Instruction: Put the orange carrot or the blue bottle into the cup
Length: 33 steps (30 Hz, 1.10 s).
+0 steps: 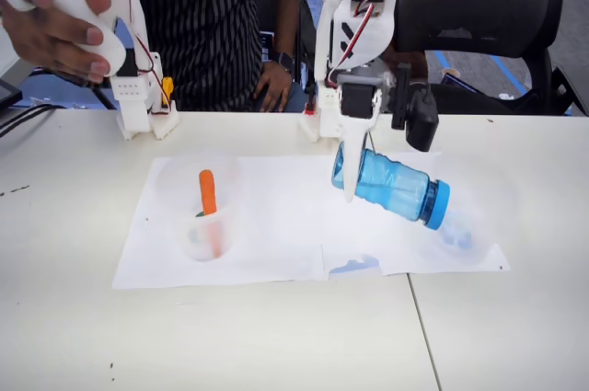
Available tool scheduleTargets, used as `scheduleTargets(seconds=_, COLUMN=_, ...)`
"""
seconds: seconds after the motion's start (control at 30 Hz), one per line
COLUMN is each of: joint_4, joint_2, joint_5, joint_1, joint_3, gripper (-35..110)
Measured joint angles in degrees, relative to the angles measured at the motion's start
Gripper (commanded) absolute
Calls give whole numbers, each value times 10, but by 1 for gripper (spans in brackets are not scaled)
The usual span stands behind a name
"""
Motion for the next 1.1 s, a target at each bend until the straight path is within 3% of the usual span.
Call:
scheduleTargets(seconds=0.63, joint_4=3, joint_2=73, joint_5=-1, joint_1=-167, joint_3=-1, gripper=20)
scheduleTargets(seconds=0.83, joint_4=47, joint_2=73, joint_5=-1, joint_1=-243, joint_3=-1, gripper=20)
scheduleTargets(seconds=1.1, joint_4=84, joint_2=73, joint_5=6, joint_1=-267, joint_3=-1, gripper=20)
